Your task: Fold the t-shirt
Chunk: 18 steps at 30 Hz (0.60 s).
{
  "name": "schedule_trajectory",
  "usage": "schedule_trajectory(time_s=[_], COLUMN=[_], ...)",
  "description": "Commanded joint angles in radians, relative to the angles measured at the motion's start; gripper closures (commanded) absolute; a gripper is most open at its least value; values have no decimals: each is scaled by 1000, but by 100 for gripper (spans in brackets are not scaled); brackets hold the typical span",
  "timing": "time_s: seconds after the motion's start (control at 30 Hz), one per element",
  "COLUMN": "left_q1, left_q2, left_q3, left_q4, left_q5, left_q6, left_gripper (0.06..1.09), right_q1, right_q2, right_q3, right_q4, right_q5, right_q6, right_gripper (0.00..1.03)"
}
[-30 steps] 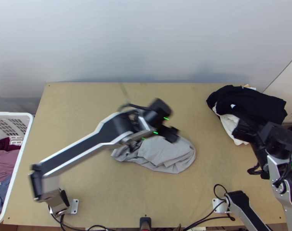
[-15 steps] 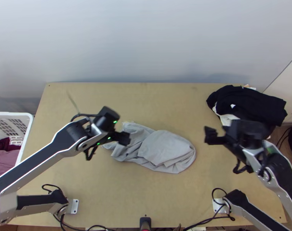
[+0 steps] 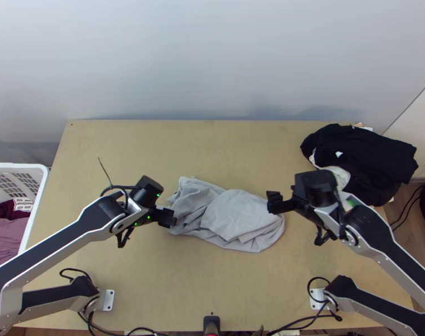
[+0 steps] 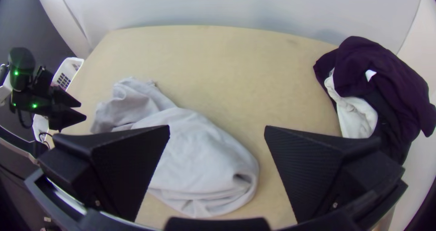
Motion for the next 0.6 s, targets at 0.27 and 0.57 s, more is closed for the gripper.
schedule_trajectory(time_s=[0.27, 0.57], left_q1=[-56, -49], left_q2=[67, 71], left_q3=[-80, -164], left_q4=[52, 220], left_q5=[77, 77], left_q6=[-21, -26], left_gripper=[27, 78], right_q1=[47, 153], right_q2=[99, 177], right_q3=[0, 16], right_q4=[48, 77], right_q5=[3, 0], right_q6=[-10, -13], right_gripper=[5, 4])
